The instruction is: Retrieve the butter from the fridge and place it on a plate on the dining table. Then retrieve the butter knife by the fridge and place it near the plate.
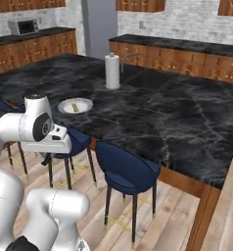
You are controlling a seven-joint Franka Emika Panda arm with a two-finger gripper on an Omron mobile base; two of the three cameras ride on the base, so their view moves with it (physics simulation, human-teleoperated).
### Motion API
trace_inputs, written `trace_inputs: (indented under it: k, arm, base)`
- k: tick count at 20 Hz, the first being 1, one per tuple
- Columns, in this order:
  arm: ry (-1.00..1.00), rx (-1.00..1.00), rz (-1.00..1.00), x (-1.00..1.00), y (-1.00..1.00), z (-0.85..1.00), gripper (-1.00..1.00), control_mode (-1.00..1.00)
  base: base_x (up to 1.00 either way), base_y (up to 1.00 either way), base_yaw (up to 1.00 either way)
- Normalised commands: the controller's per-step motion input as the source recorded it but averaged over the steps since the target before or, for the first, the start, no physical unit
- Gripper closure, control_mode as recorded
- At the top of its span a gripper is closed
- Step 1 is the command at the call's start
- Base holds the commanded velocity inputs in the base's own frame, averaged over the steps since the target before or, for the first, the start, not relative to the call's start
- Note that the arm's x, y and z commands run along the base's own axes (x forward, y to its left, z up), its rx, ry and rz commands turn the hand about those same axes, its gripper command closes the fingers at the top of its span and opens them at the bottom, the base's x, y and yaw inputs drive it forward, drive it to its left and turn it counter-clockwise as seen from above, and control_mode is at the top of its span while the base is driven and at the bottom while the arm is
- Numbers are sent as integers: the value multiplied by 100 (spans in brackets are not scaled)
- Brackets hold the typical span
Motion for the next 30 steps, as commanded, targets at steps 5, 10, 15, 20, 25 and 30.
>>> trace_inputs:
  k: [5,10,15,20,25,30]
  arm:
    - [0,0,0,0,0,0,100,100]
    - [0,0,0,0,0,0,100,100]
    - [0,0,0,0,0,0,100,100]
    - [0,0,0,0,0,0,100,100]
    - [0,0,0,0,0,0,100,100]
    - [-3,0,-2,29,16,0,100,-100]
  base:
    - [77,100,-59]
    - [56,16,-22]
    - [83,14,-19]
    - [50,61,-22]
    - [60,14,-11]
    - [47,20,-8]
